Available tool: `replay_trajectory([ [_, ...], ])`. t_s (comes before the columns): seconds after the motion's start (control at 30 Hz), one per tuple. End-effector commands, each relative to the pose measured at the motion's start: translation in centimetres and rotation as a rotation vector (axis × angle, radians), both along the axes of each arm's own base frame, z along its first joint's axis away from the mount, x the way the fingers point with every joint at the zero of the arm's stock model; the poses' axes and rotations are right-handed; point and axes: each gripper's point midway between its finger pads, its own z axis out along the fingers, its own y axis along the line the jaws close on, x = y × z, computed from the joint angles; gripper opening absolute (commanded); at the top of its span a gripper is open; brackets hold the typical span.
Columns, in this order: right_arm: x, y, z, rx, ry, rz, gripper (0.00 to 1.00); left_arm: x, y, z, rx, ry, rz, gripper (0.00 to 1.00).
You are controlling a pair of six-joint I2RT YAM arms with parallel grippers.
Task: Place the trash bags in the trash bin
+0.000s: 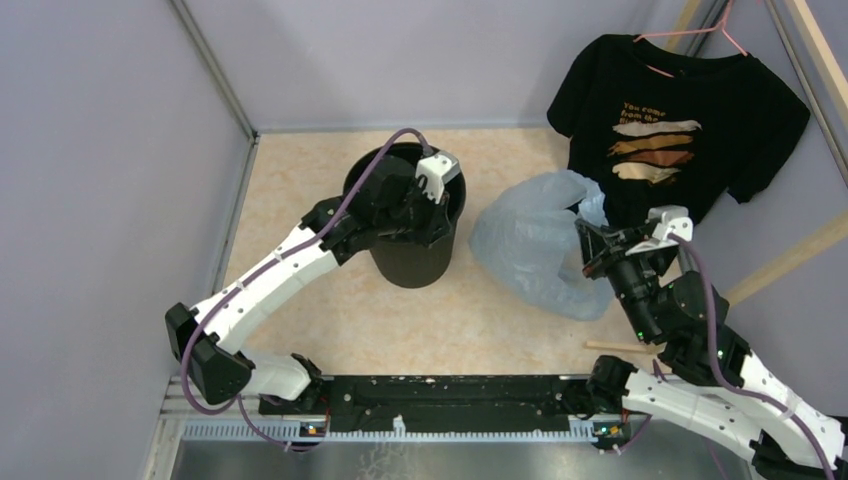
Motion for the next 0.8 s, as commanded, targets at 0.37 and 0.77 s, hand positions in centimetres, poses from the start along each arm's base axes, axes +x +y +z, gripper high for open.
replay_trajectory([
  [0.37, -1.4, -5.9, 4.6, 0.050, -0.083, -0.145, 0.03, -3.3, -0.1, 6.5, -0.186, -0.036, -0.059, 0.70],
  [0.77, -1.0, -5.9, 3.1, 0.046, -0.089, -0.171, 0.03, -3.1, 6.5, 12.6, -0.312, -0.244, 0.221, 0.97],
])
